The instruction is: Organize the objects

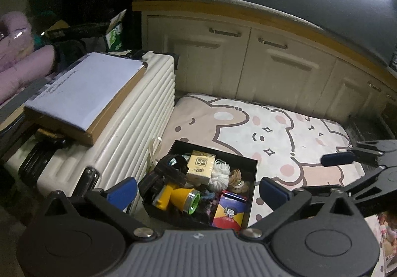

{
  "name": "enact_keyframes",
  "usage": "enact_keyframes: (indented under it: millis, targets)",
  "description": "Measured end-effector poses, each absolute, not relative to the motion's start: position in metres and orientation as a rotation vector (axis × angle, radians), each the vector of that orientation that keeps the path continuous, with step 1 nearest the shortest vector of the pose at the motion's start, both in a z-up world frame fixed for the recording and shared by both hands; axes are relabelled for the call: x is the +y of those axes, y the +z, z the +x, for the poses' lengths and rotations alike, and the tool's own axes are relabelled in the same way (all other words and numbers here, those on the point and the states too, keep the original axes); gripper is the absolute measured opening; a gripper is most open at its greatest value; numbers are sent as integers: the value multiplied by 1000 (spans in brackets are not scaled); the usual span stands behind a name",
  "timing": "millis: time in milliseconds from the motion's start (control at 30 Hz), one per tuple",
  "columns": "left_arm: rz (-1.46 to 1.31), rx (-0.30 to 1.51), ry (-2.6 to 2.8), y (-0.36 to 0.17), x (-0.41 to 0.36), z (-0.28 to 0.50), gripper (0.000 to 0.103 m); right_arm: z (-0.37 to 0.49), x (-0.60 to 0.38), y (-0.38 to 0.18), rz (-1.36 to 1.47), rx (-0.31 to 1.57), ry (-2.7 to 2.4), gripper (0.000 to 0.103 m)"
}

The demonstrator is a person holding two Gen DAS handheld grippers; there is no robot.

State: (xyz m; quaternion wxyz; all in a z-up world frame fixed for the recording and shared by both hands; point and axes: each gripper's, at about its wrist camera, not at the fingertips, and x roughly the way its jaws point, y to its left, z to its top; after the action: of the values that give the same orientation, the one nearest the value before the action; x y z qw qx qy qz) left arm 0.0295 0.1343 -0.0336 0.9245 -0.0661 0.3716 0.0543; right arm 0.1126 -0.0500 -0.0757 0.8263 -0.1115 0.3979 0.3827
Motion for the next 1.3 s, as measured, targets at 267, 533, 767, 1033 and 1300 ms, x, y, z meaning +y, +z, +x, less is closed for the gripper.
enact_keyframes:
  millis: [267,533,767,1033,1300]
  targets:
    - [-136,792,166,-24,122,10,103,90,-71,-63,-224,853,734,88]
    - [-87,782,191,-13,107,-14,103,71,-87,-45,-197,839,692,88]
    - [-88,766,184,-3,97,-31,103,55,-100,-33,-173,833,661,90]
    - [-126,787,194,-4,94,-43,103,41,-113,-25,-163,816,617,98]
    - [-76,796,275,-7,87,-47,103,35,-114,-32,-182,828,570,100]
